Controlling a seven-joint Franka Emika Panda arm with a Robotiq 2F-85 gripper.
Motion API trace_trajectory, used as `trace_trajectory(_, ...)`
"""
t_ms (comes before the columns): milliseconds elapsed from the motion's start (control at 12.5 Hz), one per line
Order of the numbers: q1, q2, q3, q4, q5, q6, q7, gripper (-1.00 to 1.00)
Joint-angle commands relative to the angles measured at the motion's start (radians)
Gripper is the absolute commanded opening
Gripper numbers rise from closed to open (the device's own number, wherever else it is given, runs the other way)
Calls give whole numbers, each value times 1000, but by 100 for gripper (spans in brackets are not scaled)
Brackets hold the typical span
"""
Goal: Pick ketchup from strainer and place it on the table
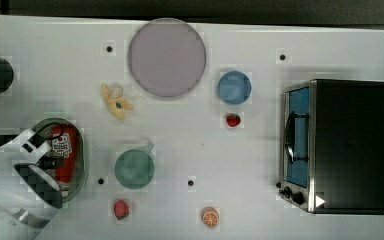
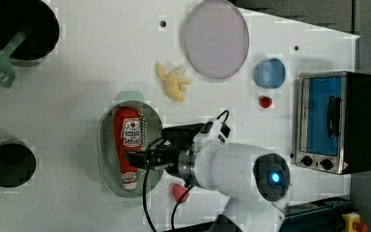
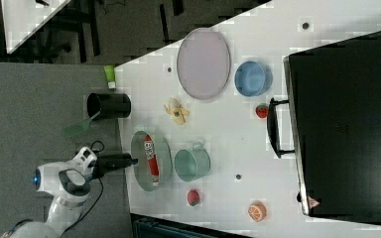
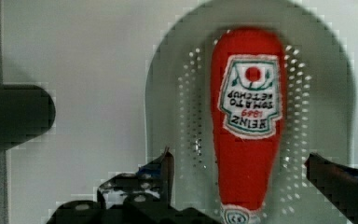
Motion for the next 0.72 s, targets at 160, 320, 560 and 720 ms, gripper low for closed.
trace_trajectory(160,-5,133,-25,-22,-55,146,71,100)
trace_trajectory(320,7,186,-50,-20,-66,178,72,100)
trace_trajectory(560,45,247,-96,1,-67,193,72,100)
trace_trajectory(720,79,274,-130,24,-67,195,72,100)
